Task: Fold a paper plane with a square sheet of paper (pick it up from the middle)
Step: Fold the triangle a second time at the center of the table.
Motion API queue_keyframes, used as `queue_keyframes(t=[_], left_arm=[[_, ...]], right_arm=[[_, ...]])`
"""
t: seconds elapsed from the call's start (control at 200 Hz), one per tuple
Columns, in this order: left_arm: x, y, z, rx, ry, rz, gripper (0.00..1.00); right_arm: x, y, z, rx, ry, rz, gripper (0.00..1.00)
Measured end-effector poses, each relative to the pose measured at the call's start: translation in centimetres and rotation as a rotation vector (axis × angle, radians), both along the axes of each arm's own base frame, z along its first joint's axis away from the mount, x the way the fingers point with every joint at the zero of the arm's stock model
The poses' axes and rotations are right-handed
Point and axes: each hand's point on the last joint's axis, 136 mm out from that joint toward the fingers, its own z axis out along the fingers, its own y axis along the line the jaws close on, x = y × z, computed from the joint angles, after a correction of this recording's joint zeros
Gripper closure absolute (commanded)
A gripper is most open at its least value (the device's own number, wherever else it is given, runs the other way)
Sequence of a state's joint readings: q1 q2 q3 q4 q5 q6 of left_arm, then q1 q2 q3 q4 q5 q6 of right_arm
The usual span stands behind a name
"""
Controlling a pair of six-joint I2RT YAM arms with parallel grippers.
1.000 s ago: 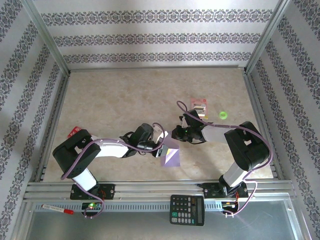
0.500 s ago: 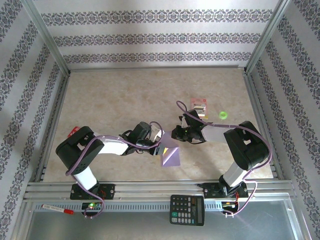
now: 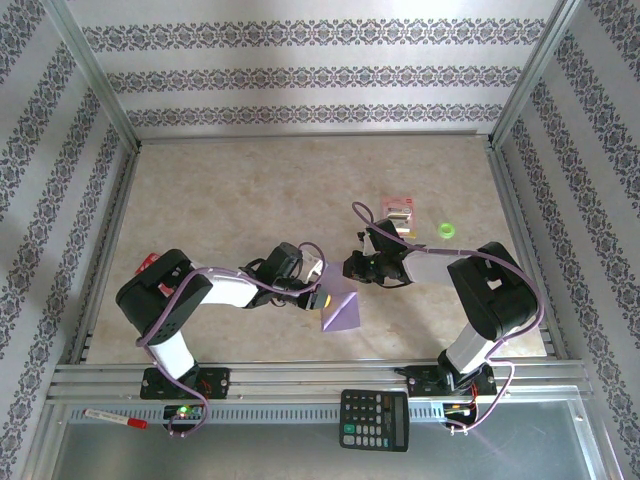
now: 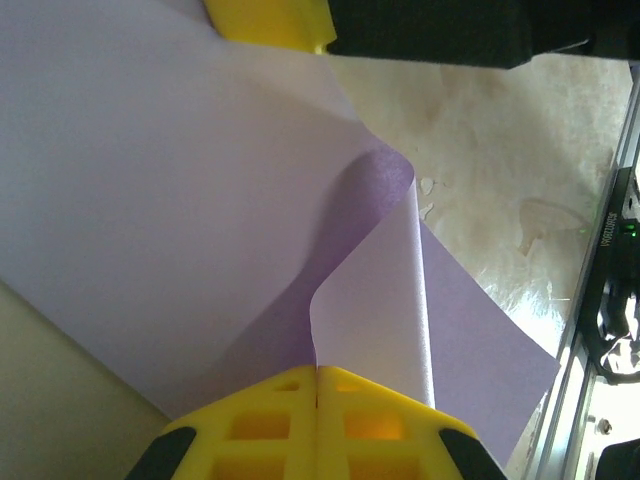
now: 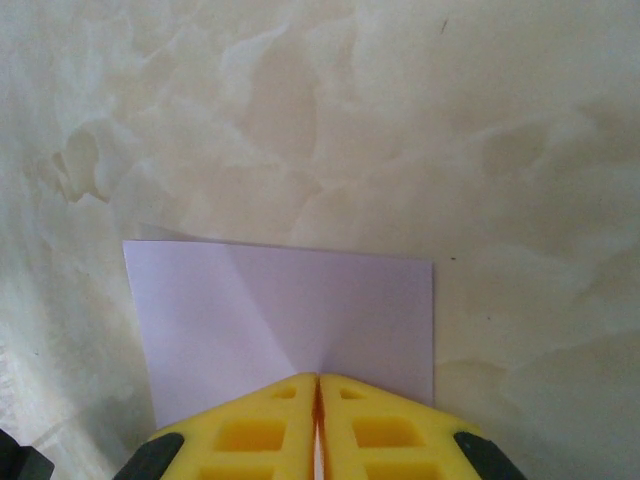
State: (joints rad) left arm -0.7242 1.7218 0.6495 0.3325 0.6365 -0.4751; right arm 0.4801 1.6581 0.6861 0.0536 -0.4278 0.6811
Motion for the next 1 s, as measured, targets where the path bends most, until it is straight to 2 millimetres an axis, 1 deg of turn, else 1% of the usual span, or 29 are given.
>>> queue_keyframes(t=[0.999], left_arm=[[0.19,0.49,-0.58,0.022,0.02,0.009,0.98]], right_arm=[[0.04,0.04,-0.03,0.001,-0.001,0.001,0.9]])
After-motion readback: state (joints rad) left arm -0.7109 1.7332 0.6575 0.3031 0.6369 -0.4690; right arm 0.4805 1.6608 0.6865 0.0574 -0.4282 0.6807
